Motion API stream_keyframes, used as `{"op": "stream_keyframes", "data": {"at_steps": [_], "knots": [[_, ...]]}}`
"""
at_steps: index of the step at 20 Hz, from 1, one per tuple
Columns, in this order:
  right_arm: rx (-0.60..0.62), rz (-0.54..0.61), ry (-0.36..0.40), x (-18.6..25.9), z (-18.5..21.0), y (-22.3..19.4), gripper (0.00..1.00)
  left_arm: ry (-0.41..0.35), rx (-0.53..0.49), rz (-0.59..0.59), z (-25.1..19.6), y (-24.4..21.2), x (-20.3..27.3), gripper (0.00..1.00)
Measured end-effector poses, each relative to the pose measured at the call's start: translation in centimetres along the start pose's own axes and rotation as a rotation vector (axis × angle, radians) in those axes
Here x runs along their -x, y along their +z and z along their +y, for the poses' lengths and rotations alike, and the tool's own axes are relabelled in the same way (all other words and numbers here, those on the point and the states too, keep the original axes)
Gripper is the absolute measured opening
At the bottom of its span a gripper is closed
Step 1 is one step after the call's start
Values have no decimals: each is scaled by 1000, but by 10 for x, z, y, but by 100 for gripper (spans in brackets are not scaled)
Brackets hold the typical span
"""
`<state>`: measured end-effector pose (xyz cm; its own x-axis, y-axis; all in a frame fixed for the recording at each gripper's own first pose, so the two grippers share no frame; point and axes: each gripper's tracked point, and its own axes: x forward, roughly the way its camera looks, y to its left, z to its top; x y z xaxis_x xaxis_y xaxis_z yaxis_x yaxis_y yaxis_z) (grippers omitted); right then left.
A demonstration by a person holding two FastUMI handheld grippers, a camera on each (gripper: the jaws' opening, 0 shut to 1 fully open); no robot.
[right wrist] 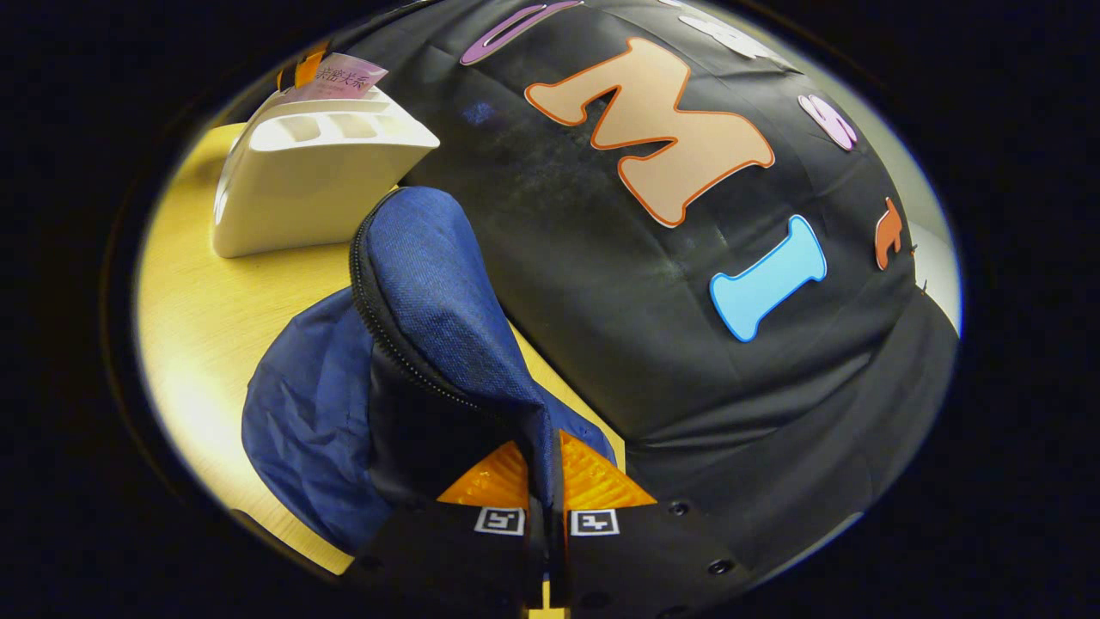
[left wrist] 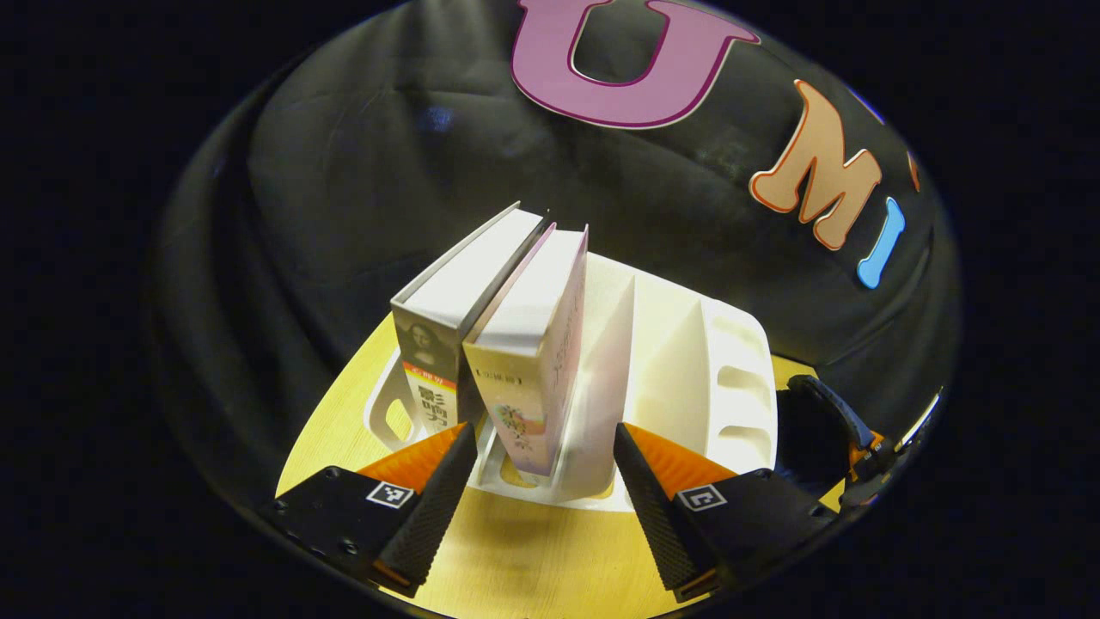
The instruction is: Open the schoolbag, grab two books from the bookshelf and put them into the schoolbag.
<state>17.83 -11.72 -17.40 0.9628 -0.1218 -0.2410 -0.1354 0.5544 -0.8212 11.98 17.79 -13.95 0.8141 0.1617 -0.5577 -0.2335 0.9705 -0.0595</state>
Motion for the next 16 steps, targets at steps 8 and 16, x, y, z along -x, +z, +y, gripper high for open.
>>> {"op": "stream_keyframes", "data": {"at_steps": [8,16], "knots": [[1,0,-2,-3,1,-1,5,-11,-43,86,-2,20,1,94],[1,0,8,-4,4,-3,3,23,-205,346,4,33,-2,94]]}}
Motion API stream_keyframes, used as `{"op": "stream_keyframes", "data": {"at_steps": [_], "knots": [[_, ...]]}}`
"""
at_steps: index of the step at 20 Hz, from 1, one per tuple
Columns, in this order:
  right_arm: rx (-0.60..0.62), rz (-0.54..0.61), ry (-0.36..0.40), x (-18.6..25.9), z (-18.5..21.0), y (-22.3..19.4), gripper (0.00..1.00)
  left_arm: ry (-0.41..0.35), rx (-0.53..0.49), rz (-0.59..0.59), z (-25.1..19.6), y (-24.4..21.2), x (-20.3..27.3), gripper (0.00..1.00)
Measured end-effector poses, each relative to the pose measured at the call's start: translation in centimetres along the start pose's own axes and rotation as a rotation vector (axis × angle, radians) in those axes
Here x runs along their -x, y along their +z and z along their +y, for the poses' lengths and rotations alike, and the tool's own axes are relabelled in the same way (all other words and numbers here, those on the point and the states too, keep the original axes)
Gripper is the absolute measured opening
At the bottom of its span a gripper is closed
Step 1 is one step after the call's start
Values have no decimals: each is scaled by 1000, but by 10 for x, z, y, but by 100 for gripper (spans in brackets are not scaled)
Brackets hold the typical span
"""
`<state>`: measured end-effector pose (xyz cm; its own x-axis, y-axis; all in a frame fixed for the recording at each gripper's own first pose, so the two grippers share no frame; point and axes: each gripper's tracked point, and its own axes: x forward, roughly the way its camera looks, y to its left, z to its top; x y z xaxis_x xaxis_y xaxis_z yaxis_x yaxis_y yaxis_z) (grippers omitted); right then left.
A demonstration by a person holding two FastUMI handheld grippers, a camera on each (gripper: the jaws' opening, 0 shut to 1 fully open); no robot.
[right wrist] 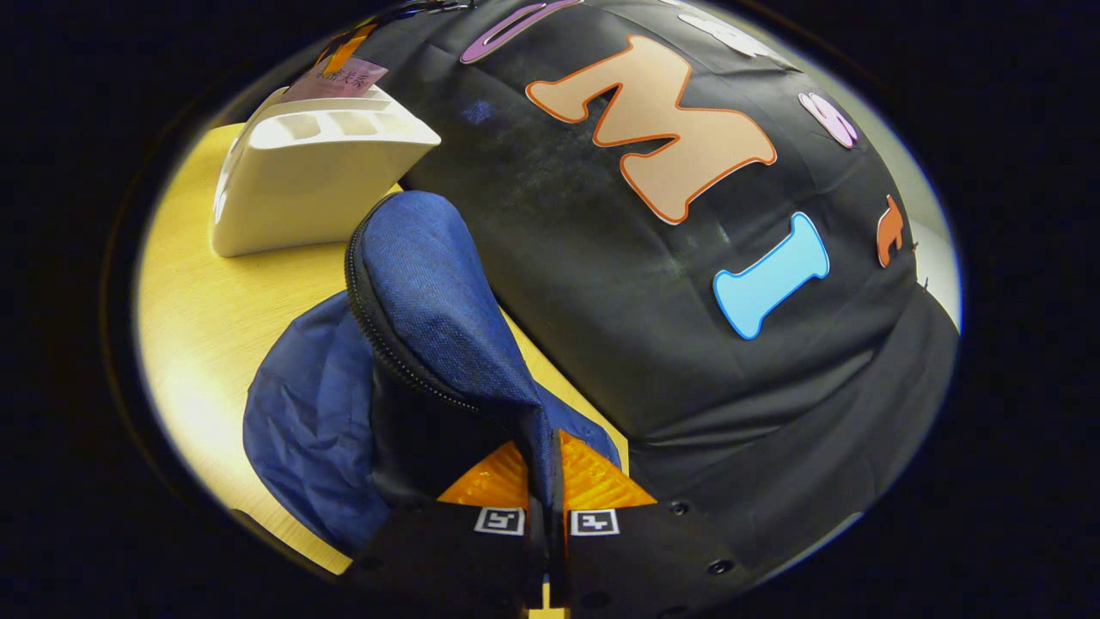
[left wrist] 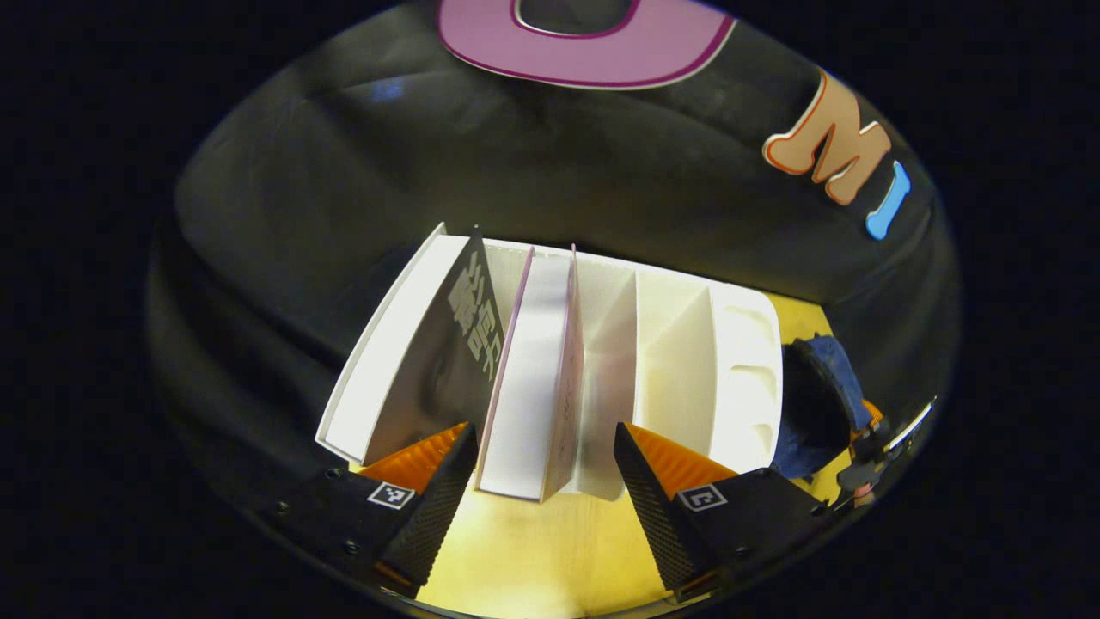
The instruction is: Open the schoolbag, grab two books from the bookshelf and put them into the schoolbag.
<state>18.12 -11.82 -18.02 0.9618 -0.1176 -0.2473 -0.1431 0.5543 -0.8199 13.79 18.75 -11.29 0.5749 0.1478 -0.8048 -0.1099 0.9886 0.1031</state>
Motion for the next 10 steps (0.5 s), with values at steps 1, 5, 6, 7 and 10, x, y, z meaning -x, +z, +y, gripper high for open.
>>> {"op": "stream_keyframes", "data": {"at_steps": [1,5,6,7,10], "knots": [[1,0,0,0,0,0,3,5,-22,27,-1,3,-2,94],[-4,3,-1,1,-2,0,3,14,-58,112,-2,18,-6,91],[-6,3,-2,1,-3,0,3,20,-69,136,-1,21,-8,90],[-6,3,-2,1,-3,0,4,27,-87,158,0,22,-11,87],[1,3,-2,2,-2,1,3,66,-160,247,5,25,-16,81]]}}
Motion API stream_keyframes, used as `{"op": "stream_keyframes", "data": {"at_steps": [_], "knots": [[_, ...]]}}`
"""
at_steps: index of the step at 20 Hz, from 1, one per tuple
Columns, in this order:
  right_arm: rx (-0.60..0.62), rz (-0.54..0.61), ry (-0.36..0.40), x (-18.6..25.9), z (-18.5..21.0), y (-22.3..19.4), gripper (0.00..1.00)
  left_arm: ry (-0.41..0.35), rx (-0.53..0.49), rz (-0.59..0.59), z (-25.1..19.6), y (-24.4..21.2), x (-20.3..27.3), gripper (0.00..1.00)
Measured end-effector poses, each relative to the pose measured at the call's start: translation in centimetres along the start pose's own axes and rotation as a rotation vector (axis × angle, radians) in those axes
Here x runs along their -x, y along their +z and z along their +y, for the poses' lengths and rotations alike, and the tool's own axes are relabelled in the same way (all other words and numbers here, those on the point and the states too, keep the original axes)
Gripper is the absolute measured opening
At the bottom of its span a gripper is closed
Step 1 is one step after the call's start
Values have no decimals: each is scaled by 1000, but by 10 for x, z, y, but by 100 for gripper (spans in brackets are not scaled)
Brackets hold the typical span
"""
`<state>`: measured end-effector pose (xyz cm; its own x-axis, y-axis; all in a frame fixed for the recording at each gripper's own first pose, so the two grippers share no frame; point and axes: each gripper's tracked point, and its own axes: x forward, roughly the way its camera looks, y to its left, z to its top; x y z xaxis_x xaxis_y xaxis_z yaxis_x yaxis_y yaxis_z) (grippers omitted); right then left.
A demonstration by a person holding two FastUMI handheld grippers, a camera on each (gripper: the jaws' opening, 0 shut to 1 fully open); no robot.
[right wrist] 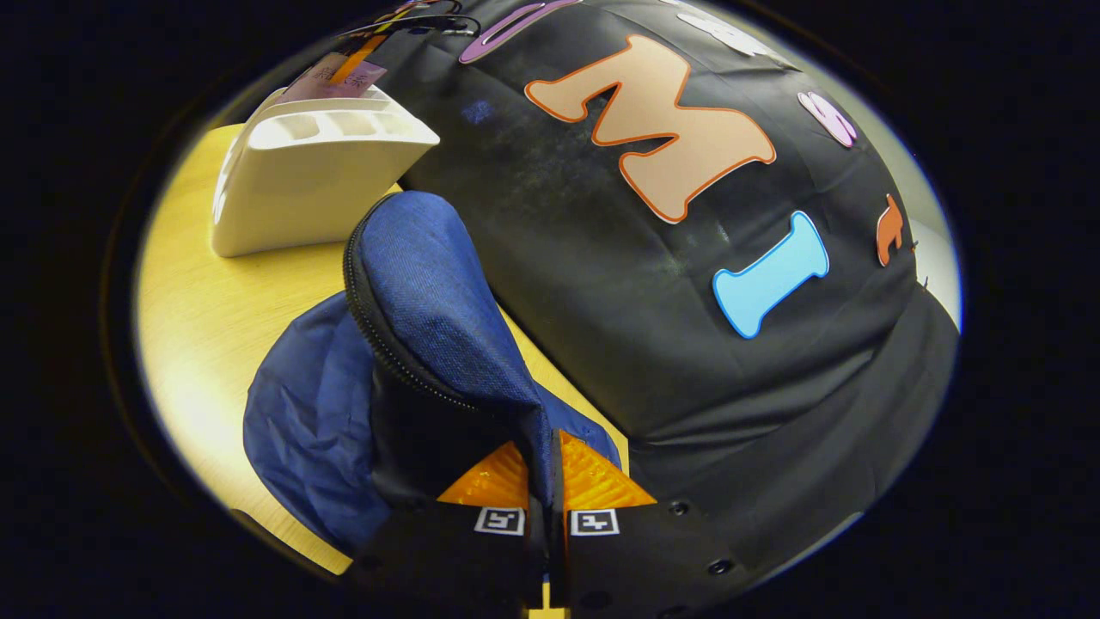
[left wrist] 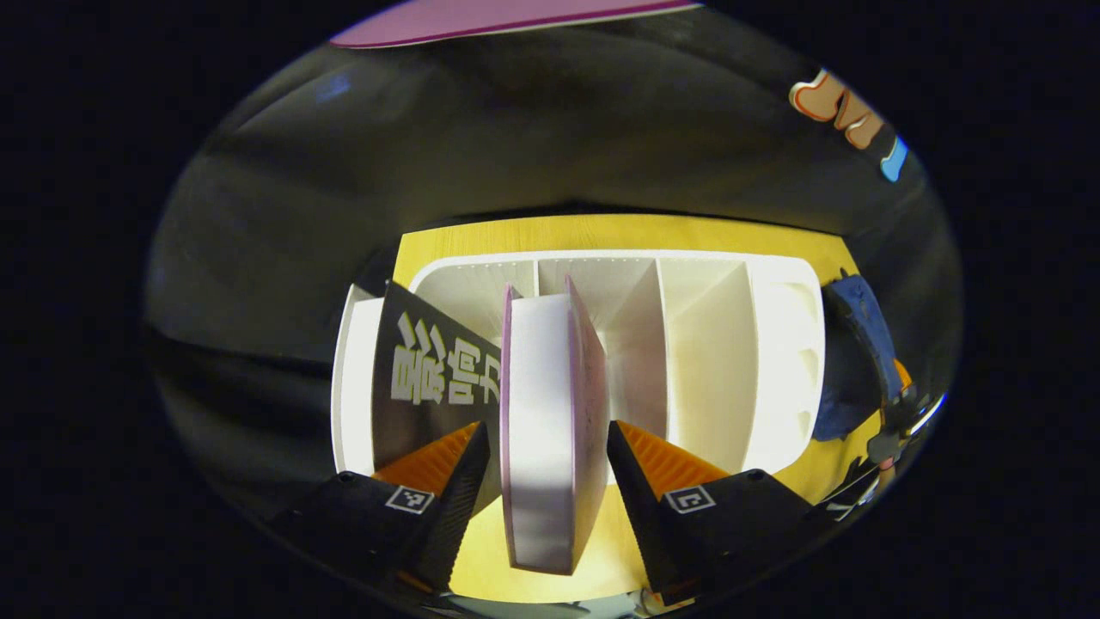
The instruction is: Open the schoolbag, grab two books from the bookshelf and put them into the schoolbag.
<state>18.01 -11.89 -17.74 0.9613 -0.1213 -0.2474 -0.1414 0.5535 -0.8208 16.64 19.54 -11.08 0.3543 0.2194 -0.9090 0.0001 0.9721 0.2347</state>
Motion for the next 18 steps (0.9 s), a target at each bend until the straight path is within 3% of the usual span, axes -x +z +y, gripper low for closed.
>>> {"op": "stream_keyframes", "data": {"at_steps": [2,4,6,7,9,13,18], "knots": [[5,-1,0,0,0,0,5,-19,-11,40,-8,1,-7,78],[6,-1,0,1,1,0,3,-36,-11,66,-15,0,-13,60],[6,1,0,1,1,0,3,-72,-14,76,-27,2,-9,56],[7,1,1,0,2,0,3,-95,-5,91,-36,0,-8,47],[10,1,2,0,2,0,3,-71,15,115,-39,-3,-8,38],[8,1,1,1,3,-2,3,3,66,183,-40,-12,-4,36],[6,-1,-1,3,2,-1,3,-5,85,153,-43,-9,8,33]]}}
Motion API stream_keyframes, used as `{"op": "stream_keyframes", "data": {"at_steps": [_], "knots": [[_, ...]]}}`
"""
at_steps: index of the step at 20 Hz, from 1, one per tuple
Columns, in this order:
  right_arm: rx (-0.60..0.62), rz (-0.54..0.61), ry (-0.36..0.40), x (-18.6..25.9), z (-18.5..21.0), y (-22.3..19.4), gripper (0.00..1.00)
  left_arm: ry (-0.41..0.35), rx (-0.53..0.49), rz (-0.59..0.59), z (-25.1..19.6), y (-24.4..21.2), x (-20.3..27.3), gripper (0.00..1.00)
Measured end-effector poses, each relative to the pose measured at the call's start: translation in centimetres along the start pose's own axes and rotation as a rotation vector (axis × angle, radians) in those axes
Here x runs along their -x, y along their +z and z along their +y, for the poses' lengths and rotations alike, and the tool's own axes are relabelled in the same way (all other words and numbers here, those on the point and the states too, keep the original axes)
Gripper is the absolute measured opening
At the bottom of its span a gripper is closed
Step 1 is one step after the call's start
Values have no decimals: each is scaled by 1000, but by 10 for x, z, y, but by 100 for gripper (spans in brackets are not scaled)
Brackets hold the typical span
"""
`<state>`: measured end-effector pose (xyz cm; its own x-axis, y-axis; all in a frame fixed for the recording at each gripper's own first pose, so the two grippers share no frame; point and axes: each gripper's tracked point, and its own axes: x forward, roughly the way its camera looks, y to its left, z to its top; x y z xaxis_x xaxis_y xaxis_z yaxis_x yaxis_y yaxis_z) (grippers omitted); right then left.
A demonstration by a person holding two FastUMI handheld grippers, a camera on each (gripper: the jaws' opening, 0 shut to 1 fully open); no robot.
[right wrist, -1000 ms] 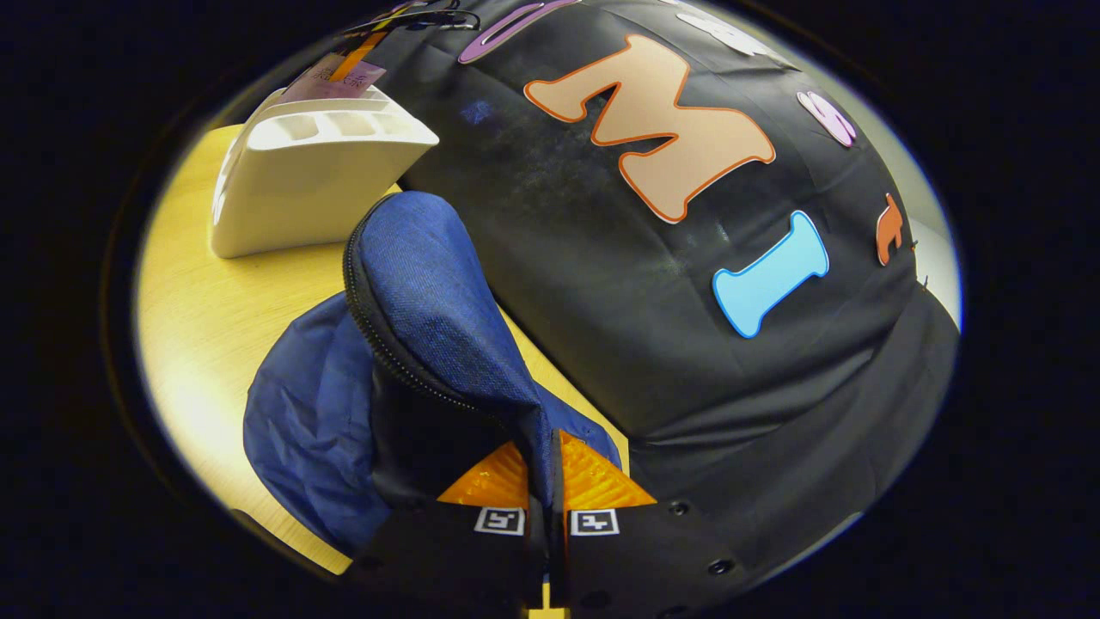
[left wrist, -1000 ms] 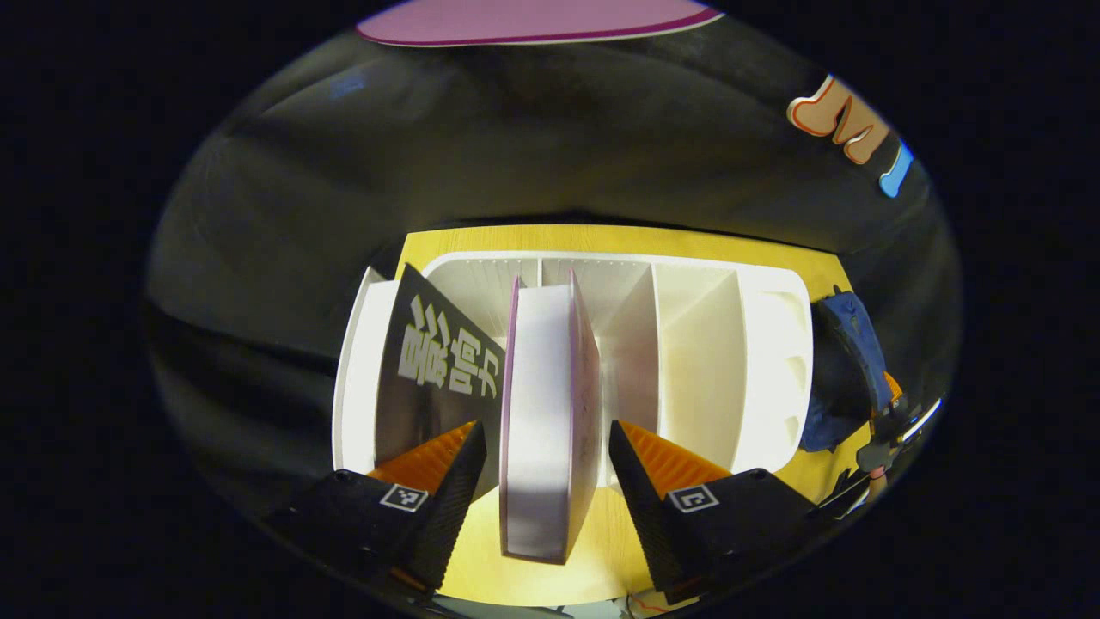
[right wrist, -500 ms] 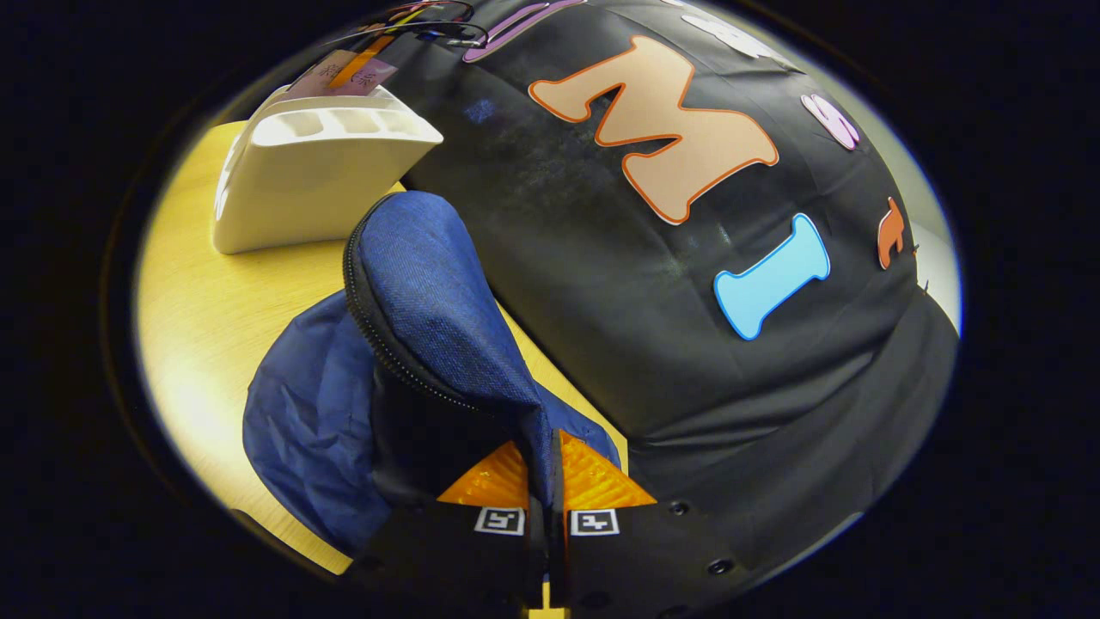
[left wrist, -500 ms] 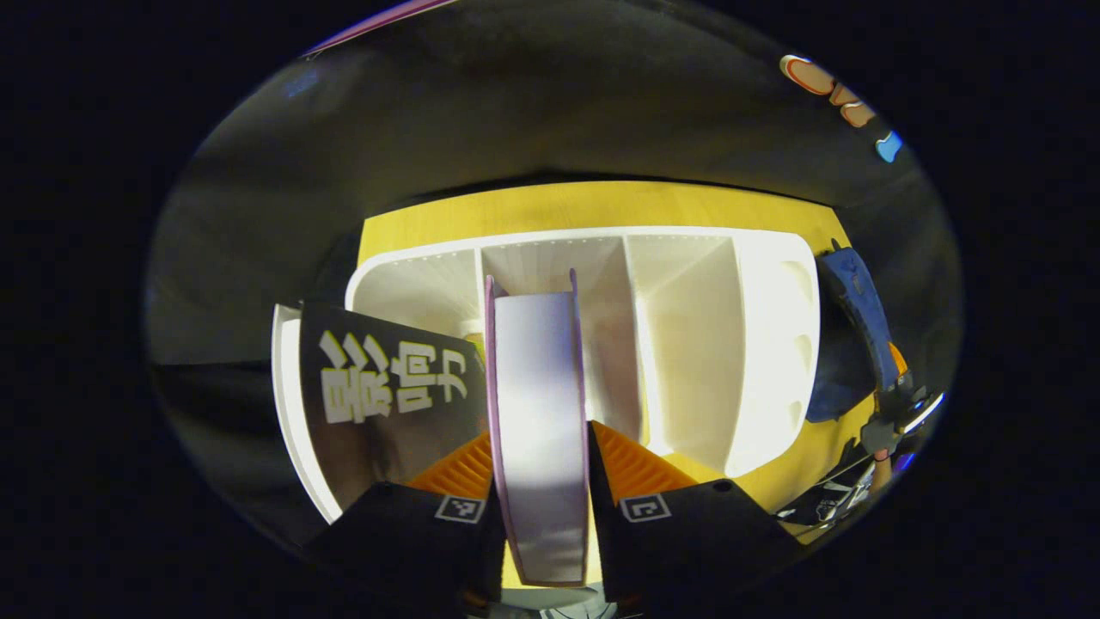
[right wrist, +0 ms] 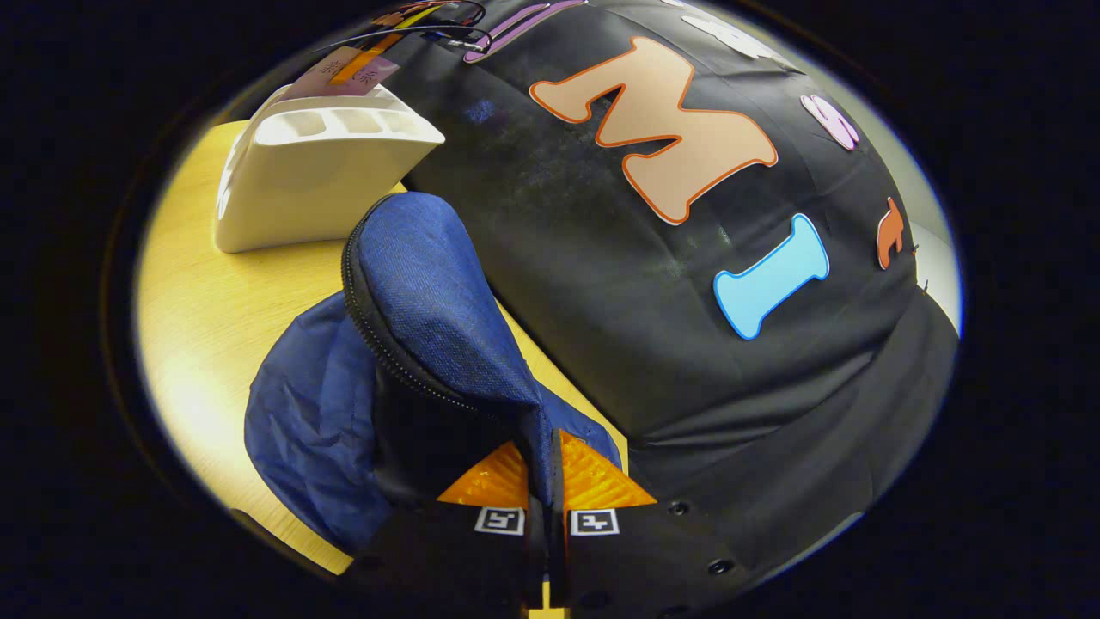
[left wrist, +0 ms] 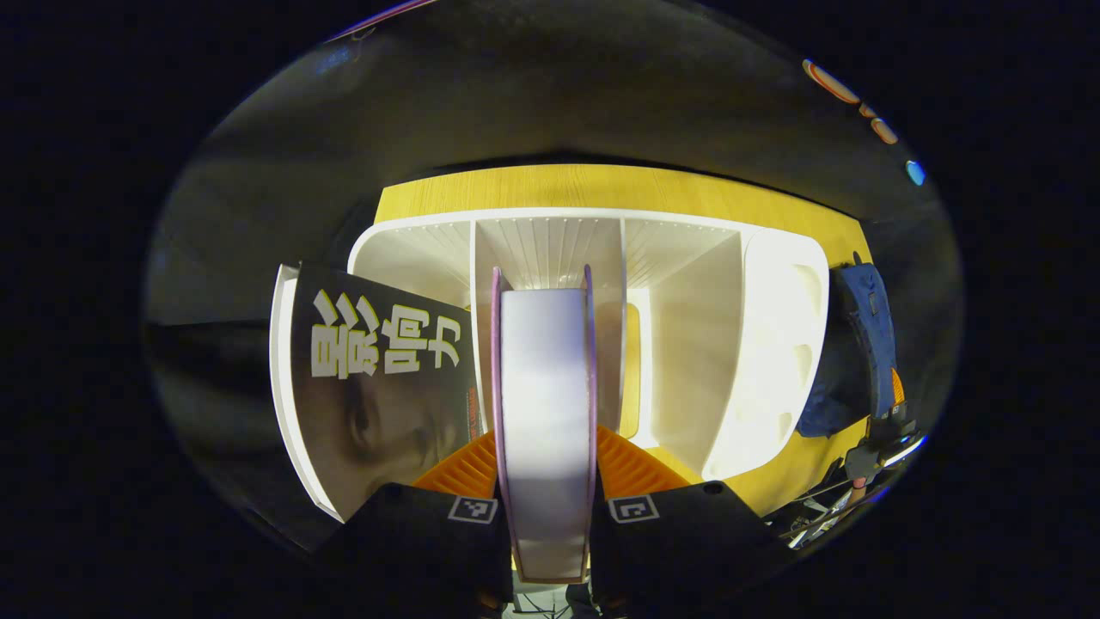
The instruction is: Open the schoolbag, grab two books from the bookshelf and put them into the schoolbag.
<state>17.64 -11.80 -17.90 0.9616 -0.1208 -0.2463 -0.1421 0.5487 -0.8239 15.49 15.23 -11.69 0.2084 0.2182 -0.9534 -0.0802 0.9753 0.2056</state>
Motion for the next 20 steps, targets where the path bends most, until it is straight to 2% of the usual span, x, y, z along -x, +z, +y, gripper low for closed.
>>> {"op": "stream_keyframes", "data": {"at_steps": [7,8,9,10,12,15,17,20], "knots": [[-24,-8,-19,4,-9,0,8,67,-19,-87,17,-14,63,33],[-30,-10,-20,5,-10,1,6,58,-8,-105,15,-17,75,33],[-34,-13,-19,6,-10,1,7,41,9,-123,12,-22,87,32],[-37,-15,-19,7,-11,1,3,16,24,-137,7,-24,97,32],[-46,-18,-18,8,-16,0,3,-26,51,-166,0,-32,119,30],[-62,-23,-25,10,-22,-1,3,-46,68,-229,-2,-46,149,32],[-67,-28,-29,11,-26,0,7,-62,77,-275,-12,-48,164,32],[-96,-31,-34,13,-32,0,3,-146,100,-341,-42,-56,187,30]]}}
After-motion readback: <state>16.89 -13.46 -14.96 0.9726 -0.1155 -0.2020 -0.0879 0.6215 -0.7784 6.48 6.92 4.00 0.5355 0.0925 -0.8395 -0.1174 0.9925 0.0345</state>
